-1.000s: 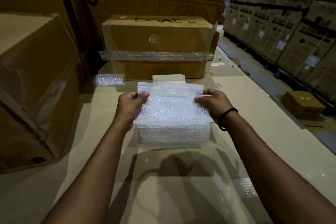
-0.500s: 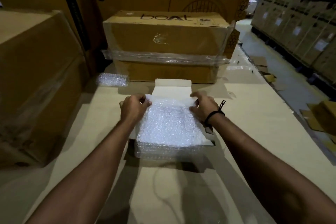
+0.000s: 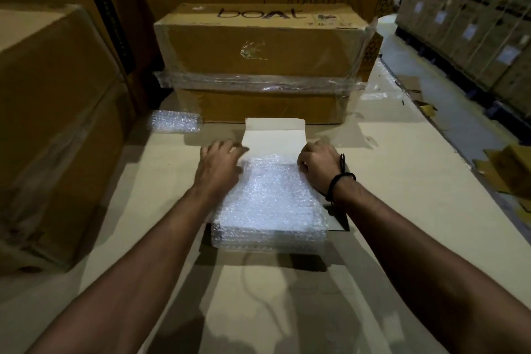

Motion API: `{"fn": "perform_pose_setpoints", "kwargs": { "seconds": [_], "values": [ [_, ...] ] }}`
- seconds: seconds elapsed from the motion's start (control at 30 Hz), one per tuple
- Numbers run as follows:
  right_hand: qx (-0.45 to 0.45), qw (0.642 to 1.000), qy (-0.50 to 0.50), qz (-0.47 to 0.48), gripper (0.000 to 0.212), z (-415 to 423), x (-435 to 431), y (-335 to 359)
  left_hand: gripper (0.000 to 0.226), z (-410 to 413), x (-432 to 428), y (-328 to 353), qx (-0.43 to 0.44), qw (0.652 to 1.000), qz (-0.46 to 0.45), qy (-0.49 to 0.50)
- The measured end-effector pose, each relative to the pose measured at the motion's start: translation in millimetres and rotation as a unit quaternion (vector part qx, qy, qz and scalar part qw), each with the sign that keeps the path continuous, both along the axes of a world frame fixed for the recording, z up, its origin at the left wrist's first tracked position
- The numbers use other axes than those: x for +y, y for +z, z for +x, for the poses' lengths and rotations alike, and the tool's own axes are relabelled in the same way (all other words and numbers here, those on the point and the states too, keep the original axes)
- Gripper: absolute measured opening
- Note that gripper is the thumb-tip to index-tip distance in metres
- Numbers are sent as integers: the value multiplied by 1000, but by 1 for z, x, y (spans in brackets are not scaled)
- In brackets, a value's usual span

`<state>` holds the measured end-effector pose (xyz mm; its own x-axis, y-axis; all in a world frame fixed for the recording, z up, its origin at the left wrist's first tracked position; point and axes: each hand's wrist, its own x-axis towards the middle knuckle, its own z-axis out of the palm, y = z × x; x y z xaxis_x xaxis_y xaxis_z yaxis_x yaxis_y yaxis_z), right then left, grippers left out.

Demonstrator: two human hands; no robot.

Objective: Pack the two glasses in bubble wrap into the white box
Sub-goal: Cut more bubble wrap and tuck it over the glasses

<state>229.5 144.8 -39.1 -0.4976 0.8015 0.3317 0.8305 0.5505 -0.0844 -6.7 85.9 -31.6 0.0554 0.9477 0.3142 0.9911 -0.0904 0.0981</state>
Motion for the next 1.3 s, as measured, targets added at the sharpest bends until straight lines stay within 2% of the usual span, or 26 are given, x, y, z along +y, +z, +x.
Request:
{"fn": "perform_pose_setpoints", "kwargs": {
  "seconds": [0.1, 0.23, 0.3, 0.37, 0.47, 0.57, 0.63, 0.7, 0.77, 0.93, 1.1, 1.17, 1.3],
  "values": [
    [-56, 998, 19, 13, 21, -1, -3, 4, 32, 0, -4, 0, 77, 994, -18, -79],
    [-120, 993, 14, -5, 23, -5, -8, 6, 47, 5, -2, 3, 107, 986, -89, -91],
    [-163, 985, 0, -52, 24, -7, -9, 10, 49, 9, 1, 7, 124, 982, -107, -96],
    [-175, 982, -5, -77, 30, -8, -10, 17, 47, 13, 0, 10, 132, 979, -120, -101],
    [-165, 985, 12, -52, 37, -18, -12, 30, 41, 18, -2, 9, 149, 973, -128, -117],
    [-251, 966, 21, -61, 41, -27, -21, 33, 43, 16, 4, 6, 152, 971, -129, -129],
    [-291, 953, 13, -84, 33, -29, -29, 31, 44, 11, 9, 6, 122, 980, -104, -114],
    [-287, 952, -1, -111, 29, -31, -30, 30, 40, 6, 12, 5, 103, 987, -72, -96],
    [-280, 951, 1, -129, 31, -32, -27, 32, 36, 2, 15, 5, 91, 989, -77, -93],
    [-212, 964, -28, -159, 51, -31, -19, 40, 31, 0, 22, 16, 87, 982, -90, -143],
    [-254, 951, -7, -178, 49, -45, -27, 33, 34, 5, 23, 3, 106, 969, -194, -112],
    [-279, 942, -4, -189, 50, -48, -26, 30, 35, 7, 25, 2, 88, 963, -238, -97],
    [-247, 945, -8, -215, 50, -40, -15, 41, 33, 2, 31, 2, 47, 959, -263, -95]
  ]
}}
